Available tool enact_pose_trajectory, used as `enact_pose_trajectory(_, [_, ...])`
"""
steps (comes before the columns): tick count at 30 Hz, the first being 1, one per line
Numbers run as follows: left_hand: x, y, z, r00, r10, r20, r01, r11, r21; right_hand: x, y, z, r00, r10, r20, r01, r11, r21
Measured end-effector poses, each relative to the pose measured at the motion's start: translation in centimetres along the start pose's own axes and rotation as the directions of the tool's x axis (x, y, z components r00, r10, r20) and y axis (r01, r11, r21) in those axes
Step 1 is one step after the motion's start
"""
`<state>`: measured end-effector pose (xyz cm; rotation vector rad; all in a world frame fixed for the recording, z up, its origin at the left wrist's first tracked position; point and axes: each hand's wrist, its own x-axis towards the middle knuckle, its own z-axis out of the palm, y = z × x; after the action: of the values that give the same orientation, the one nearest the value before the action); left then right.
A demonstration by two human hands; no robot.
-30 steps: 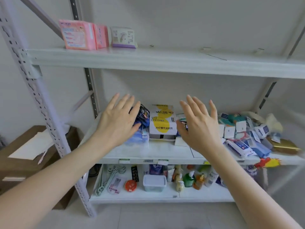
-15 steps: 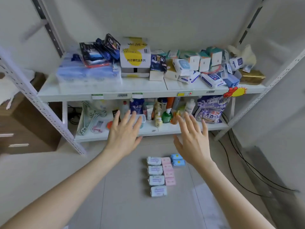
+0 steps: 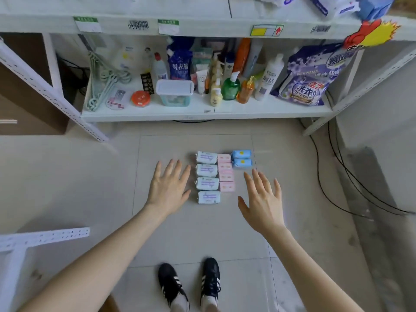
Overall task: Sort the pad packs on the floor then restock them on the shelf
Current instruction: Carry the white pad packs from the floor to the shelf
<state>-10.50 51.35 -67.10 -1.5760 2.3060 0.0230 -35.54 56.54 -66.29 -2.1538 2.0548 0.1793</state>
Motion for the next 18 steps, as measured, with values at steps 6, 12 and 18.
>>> enact_pose_trajectory(6, [1.8,1.2,7.0,0.995,-0.024,0.099,0.025,1.0,-0.002,0.7,0.4,8.0,0.989,-0.011,0.151,0.007,0.999,0.031])
enact_pose_trajectory(12, [6.1,1.6,14.5,0.99,0.007,0.139,-0.002,0.999,-0.041,3.4,0.4,16.0,0.968,0.002,0.25,-0.009,1.0,0.028])
enact_pose_trajectory(18, [12.1,2.1,24.0,0.988,0.045,0.145,-0.037,0.998,-0.053,8.3,0.3,26.3,0.962,0.017,0.273,-0.03,0.999,0.042])
